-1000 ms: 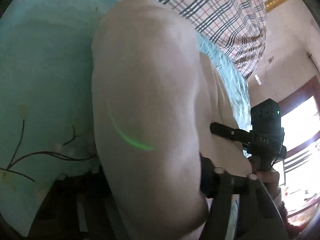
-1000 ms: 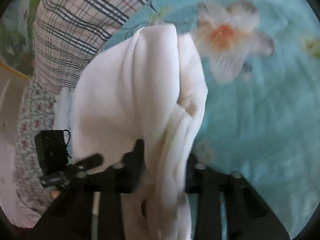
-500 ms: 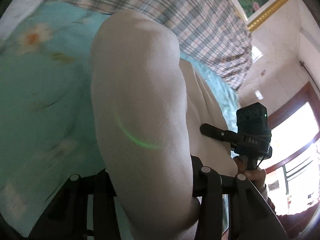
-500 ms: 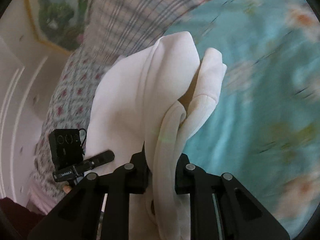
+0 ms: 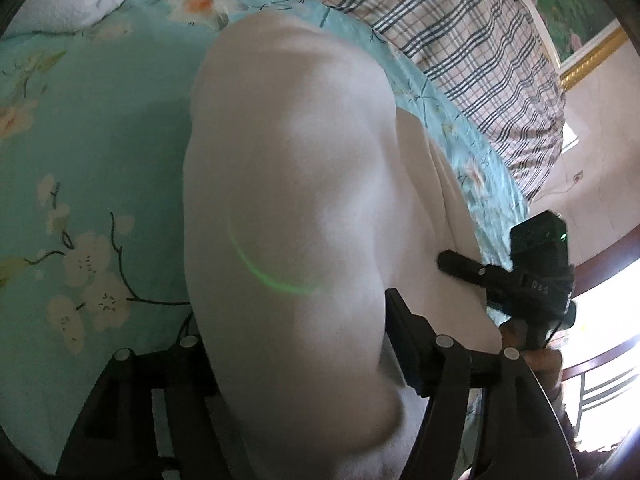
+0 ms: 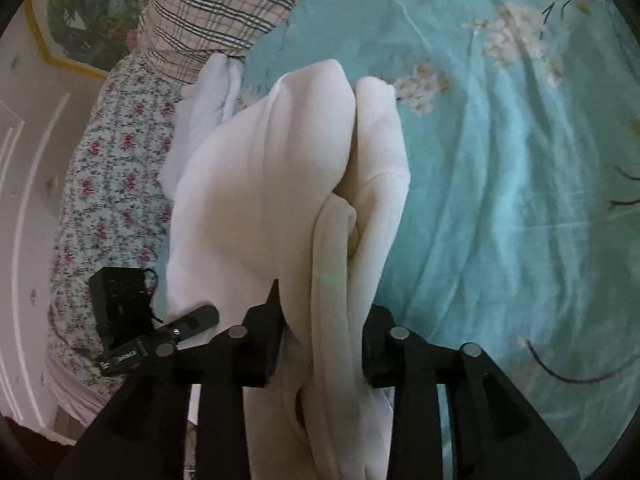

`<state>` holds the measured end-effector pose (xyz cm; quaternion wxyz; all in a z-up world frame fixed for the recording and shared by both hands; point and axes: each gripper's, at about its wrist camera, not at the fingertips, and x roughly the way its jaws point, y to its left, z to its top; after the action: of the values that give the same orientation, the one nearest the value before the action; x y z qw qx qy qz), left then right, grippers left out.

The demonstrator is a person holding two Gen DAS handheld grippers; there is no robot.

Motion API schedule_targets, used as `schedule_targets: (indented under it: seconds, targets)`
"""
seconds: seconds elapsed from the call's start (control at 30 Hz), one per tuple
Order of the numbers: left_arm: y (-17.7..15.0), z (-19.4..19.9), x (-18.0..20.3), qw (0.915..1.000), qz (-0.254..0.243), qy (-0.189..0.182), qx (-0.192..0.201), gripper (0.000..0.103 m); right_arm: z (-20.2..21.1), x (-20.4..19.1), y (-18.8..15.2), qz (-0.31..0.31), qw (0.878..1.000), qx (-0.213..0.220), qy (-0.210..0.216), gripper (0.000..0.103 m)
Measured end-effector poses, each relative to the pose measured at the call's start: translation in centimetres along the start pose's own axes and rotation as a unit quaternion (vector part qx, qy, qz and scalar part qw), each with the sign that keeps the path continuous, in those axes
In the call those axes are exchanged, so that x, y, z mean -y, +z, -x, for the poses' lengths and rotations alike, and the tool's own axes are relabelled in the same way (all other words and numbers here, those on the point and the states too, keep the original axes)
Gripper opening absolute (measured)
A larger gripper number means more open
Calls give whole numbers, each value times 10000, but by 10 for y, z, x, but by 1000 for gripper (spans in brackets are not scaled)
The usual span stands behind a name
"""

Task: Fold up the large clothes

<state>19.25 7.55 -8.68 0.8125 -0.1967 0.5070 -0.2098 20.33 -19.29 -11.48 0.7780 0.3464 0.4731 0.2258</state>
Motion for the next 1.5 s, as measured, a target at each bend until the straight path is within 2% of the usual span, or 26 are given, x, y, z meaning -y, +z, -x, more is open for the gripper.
schedule_targets:
  seconds: [0.03,0.1,0.17,0.27,0.33,0.4,0.5,0.63,0.77,0.87,1.0,1.13,1.33,1.5]
  targets:
    - [-1,4,2,10000,-17,57,-3,68,4,-2,0,-4,10000,17,-54,36]
    - [-5,20,-3,9999,-25,139,66,68,19,-10,-4,35,9996,118,-243,40]
    - [-11,41,1,9991,-83,296,304,68,37,-17,-11,99,9978,351,-558,53]
    - [-17,78,6,9956,-204,282,869,67,73,-34,-22,398,9919,916,-784,53]
    - [-18,101,14,9912,-356,139,1271,66,81,-46,-25,589,9897,1084,-725,53]
    - [-16,108,22,9889,-546,13,1383,65,77,-58,-23,762,9889,1098,-653,52]
    - [-11,96,31,9893,-745,27,1257,64,52,-64,-14,836,9886,934,-833,49]
    - [-7,71,30,9930,-663,-11,979,61,32,-50,-3,752,9891,777,-1000,47]
    - [-9,62,29,9925,-776,9,945,61,27,-53,2,861,9883,744,-1017,46]
    - [-8,65,27,9926,-737,-60,964,61,32,-41,5,871,9867,716,-1168,46]
    - [-10,66,25,9929,-725,-59,941,61,31,-26,9,523,9929,621,-867,46]
    - [-13,72,28,9924,-778,-35,948,61,29,-49,5,951,9873,725,-1046,46]
    - [-12,69,27,9930,-754,-32,913,61,26,-64,6,1367,9729,898,-1635,46]
    - [-13,70,25,9932,-703,-44,923,61,20,-63,18,1394,9739,831,-1586,46]
